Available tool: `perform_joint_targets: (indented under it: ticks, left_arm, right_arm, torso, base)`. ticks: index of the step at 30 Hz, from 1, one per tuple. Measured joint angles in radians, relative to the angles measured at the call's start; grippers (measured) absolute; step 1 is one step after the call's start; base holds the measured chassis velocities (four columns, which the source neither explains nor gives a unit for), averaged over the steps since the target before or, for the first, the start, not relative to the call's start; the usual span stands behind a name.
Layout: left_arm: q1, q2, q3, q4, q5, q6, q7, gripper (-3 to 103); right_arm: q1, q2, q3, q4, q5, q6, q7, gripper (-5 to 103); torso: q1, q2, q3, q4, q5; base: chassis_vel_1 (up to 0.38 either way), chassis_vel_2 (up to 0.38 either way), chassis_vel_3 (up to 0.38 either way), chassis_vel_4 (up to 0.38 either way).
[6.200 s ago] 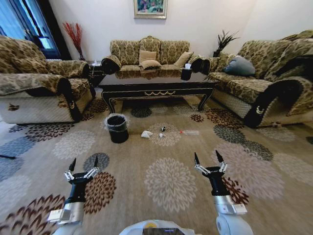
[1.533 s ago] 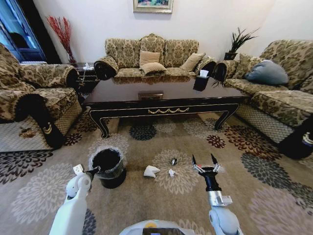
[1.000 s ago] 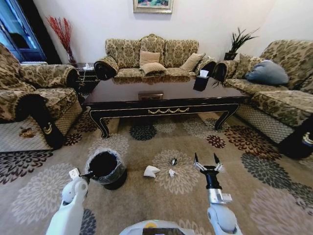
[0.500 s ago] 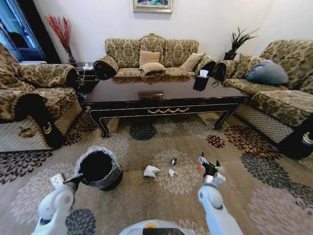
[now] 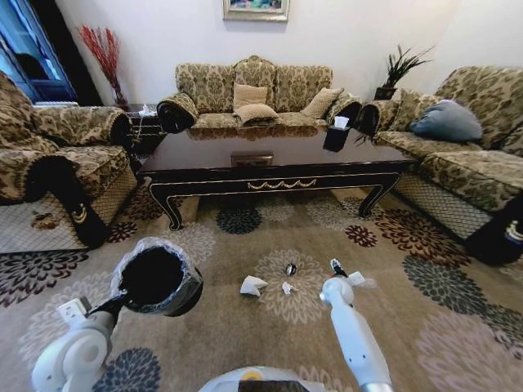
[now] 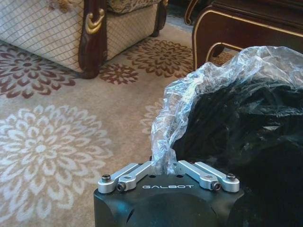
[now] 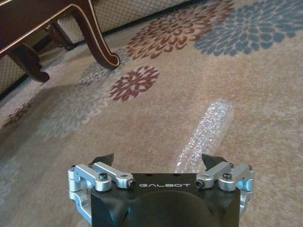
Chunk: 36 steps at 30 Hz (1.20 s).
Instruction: Move to the front of the table and pick up the trash from the floor, then place it into the trash bin.
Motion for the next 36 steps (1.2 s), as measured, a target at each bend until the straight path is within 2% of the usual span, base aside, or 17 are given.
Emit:
perform_joint_targets:
  ticks: [2,4,6,9,19,26,36]
  left_arm:
    - [0.004,-0.006,-0.004,0.000,0.001,0.000,-0.001,2]
    - [0.004,-0.007,-0.004,0.000,0.001,0.000,-0.001,2]
    - [0.005,-0.010,-0.004,0.006,0.002,-0.001,-0.001,2]
    - [0.000,-0.010,0.001,0.016,0.009,-0.001,-0.004,2]
    - [-0.013,-0.014,0.013,0.013,0.011,-0.002,-0.007,2]
    - [-0.001,-0.018,0.005,0.016,0.014,-0.002,-0.007,2]
    - [0.029,-0.036,-0.001,0.002,0.025,-0.002,-0.007,2]
  right_arm:
    - [0.009,-0.013,0.008,-0.051,0.033,0.061,-0.064,100]
    - [0.010,-0.014,0.010,-0.057,0.036,0.067,-0.071,100]
    - [0.021,-0.020,0.017,-0.108,0.056,0.112,-0.137,100]
    - [0.026,-0.023,0.012,-0.154,0.046,0.147,-0.178,100]
    - [0.055,-0.027,-0.002,-0.248,0.039,0.145,-0.204,100]
    - [0.069,-0.025,-0.007,-0.320,0.015,0.155,-0.251,100]
    - [0.080,-0.026,-0.009,-0.337,0.013,0.155,-0.254,100]
  torso:
    - [0.000,0.000,0.000,-0.0001,0.0000]
    - [0.000,0.000,0.000,-0.0002,0.0000]
    - [0.000,0.000,0.000,-0.0002,-0.0001]
    - [0.000,0.000,0.000,0.0002,0.0000]
    - [0.000,0.000,0.000,0.0001,-0.0001]
    - [0.000,0.000,0.000,0.0000,0.0001]
    - [0.000,0.000,0.000,0.0002,-0.0001]
  base:
    - [0.000,0.000,0.000,0.000]
    - [0.000,0.000,0.000,0.000]
    - [0.000,0.000,0.000,0.000]
    - [0.000,0.000,0.000,0.000]
    - [0.000,0.000,0.000,0.000]
    - [0.000,0.000,0.000,0.000]
    - [-0.123,-0.019,0.128,0.016]
